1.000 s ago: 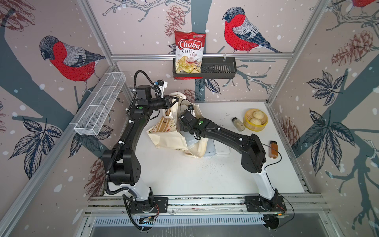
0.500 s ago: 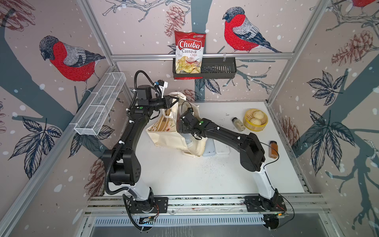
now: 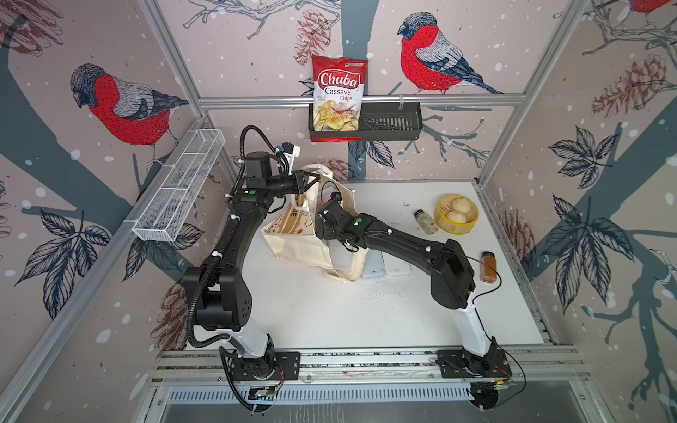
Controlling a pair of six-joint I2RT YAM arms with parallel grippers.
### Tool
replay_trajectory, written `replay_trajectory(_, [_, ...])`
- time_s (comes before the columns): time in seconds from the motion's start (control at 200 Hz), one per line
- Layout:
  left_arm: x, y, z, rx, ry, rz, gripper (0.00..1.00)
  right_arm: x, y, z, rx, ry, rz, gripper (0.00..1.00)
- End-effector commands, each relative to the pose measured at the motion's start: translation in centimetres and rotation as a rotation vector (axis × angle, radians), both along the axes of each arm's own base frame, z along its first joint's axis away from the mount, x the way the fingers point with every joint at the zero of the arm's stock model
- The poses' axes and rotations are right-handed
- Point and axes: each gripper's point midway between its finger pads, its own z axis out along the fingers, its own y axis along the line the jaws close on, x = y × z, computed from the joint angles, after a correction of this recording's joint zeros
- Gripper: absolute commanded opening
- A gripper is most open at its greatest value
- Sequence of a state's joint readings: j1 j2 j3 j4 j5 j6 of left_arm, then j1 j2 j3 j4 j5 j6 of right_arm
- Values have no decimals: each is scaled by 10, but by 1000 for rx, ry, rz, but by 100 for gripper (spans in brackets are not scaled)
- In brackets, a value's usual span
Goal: Take out the pencil case from the canvas bag
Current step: Pick up the pencil case from the canvas bag.
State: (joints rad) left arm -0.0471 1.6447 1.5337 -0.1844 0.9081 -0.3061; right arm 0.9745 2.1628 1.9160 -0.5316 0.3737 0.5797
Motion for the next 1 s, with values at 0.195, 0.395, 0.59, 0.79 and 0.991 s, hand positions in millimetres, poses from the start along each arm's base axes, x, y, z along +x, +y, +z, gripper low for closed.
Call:
replay_trajectory(0.195, [2,-2,18,-3,-99,-18,0,-24,-19,-11,-12,68,-99,100])
replay_trajectory(0.395, [2,-3,17,-3,-98,-18,0,-38,-26,-39,-7,147,-169,100])
replay_trajectory(0.59, [2,-5,16,-3,-94,-23,0,-45,-25,-47,25,156,-201,100])
replay_trajectory(0.79, [2,-5,15,-2,-92,-22,0,-47,-22,-53,106,199,-210,100])
replay_trajectory(0.991, [2,-5,15,0,-95,-23,0,-48,-16,-58,184,242,-192,100])
